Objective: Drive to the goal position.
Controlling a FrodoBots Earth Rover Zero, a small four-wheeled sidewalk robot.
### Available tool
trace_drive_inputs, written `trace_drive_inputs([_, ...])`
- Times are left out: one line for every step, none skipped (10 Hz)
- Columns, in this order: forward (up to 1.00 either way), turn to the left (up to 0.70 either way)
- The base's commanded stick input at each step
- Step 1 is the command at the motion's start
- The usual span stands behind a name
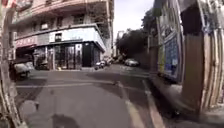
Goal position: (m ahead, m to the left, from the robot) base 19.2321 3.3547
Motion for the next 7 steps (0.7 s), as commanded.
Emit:
trace_drive_inputs([0.70,0.00])
trace_drive_inputs([0.70,0.00])
trace_drive_inputs([0.70,0.00])
trace_drive_inputs([0.70,0.00])
trace_drive_inputs([0.70,0.00])
trace_drive_inputs([0.70,0.00])
trace_drive_inputs([0.70,0.00])
